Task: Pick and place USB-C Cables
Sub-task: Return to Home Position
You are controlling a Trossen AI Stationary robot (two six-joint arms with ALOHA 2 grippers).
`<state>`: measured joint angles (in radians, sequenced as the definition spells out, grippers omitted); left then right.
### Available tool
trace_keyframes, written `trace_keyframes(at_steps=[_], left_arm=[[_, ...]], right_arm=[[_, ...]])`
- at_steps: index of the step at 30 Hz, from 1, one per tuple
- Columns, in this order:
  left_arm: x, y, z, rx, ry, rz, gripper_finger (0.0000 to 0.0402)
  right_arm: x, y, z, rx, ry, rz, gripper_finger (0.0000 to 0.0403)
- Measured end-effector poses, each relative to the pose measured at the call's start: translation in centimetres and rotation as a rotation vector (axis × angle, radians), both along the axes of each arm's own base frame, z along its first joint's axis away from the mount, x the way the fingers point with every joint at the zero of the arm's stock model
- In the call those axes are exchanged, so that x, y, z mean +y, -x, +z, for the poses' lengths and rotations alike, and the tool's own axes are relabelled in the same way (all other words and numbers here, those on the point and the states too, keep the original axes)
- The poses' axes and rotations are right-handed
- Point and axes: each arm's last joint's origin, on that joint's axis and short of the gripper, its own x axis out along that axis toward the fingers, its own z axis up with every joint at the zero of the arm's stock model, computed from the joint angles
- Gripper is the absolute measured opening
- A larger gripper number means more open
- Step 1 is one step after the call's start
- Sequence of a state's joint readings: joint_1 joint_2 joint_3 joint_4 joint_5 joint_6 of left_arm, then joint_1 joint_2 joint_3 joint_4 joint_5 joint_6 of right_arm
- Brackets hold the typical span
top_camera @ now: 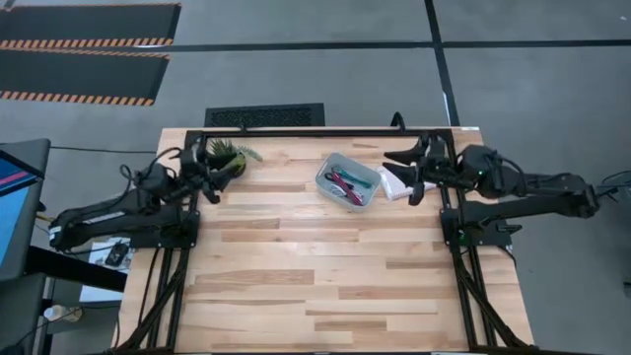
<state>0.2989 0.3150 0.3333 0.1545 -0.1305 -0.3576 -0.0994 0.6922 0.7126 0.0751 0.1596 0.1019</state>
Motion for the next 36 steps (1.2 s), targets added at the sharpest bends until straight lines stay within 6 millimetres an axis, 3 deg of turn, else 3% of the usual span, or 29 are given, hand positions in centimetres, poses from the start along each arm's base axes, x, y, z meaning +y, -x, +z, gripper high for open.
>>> trace_keyframes(at_steps=[8, 14, 24, 32, 36], left_arm=[[0.2, -0.6, -3.1, -0.058, 0.029, 0.0, 0.024], [0.2, -0.6, -3.6, -0.055, 0.038, -0.006, 0.024], [0.1, -0.8, -4.3, 0.005, 0.042, -0.037, 0.024], [0.2, -0.8, -8.3, 0.024, 0.047, -0.02, 0.024], [0.2, -0.9, -8.7, 0.049, 0.064, -0.022, 0.024]], right_arm=[[0.1, 0.6, -1.3, -0.008, 0.022, -0.002, 0.0145], [0.2, 2.1, -2.6, -0.038, 0.024, -0.001, 0.0145], [0.4, 3.4, -6.9, -0.154, -0.013, 0.007, 0.0145], [0.4, 3.8, -9.4, -0.214, -0.051, 0.016, 0.0145], [0.4, 3.8, -10.2, -0.231, -0.067, 0.02, 0.0145]])
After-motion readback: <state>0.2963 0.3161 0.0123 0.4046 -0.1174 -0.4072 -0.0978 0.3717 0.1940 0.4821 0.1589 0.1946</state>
